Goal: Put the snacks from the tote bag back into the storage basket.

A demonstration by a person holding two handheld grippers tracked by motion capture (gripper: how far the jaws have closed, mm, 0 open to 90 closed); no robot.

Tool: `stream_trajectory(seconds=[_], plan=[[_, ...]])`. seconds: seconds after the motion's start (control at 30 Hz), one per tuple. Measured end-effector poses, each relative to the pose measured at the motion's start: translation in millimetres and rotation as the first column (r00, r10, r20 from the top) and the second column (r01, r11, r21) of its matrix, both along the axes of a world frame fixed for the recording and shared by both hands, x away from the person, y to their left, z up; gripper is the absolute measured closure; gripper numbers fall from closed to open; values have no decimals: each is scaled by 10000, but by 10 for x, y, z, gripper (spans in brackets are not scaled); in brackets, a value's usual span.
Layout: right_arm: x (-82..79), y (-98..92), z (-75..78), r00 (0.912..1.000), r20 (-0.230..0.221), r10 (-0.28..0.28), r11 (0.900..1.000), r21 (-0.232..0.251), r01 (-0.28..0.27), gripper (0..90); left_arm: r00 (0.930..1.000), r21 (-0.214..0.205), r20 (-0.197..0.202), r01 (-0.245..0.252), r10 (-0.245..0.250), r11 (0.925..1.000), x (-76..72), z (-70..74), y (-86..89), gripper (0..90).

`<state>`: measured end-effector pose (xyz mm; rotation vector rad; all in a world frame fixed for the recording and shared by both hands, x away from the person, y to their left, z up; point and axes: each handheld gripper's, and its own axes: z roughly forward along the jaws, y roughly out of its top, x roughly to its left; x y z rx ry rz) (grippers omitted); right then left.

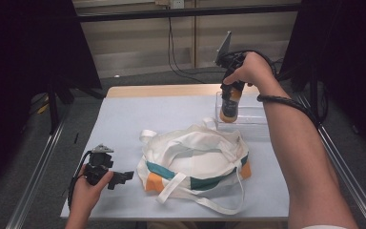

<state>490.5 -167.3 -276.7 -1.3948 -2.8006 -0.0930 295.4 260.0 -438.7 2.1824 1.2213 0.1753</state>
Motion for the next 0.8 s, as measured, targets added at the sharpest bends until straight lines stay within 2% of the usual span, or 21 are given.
stream_trajectory(seconds=[0.13,0.2,0.27,0.37,0.43,0.53,0.6,0.63,0.8], plan=[[6,8,4,9999,-61,-93,10000,-11,93,305,10000,45,-22,71,-71,10000,-1,-3,-10,39],[8,13,4,10000,-42,-23,10000,-51,23,305,9996,43,-171,238,-237,9997,4,11,-7,39],[10,16,2,10000,-12,-3,10000,-33,3,305,10000,94,-1,81,-81,9999,-2,1,-23,38],[14,27,-1,10000,0,-46,9999,-94,46,305,9999,98,-9,106,-106,9999,-3,1,-24,39],[19,30,-21,9999,42,113,9999,-108,-113,305,10000,86,4,99,-99,9999,-1,4,-22,39],[21,47,-42,10000,-58,31,9999,-107,-32,305,9996,39,-179,234,-233,9997,5,12,-6,39],[25,55,-59,10000,-70,41,9999,-145,-42,305,9997,46,-149,212,-211,9998,3,11,-6,39],[28,58,-68,10000,-60,54,9998,-165,-55,305,10000,47,-10,99,-99,9999,-1,3,-13,39],[37,79,-116,9999,-102,75,9997,-229,-78,305,9999,114,-46,113,-112,9999,-1,7,-2,39]])
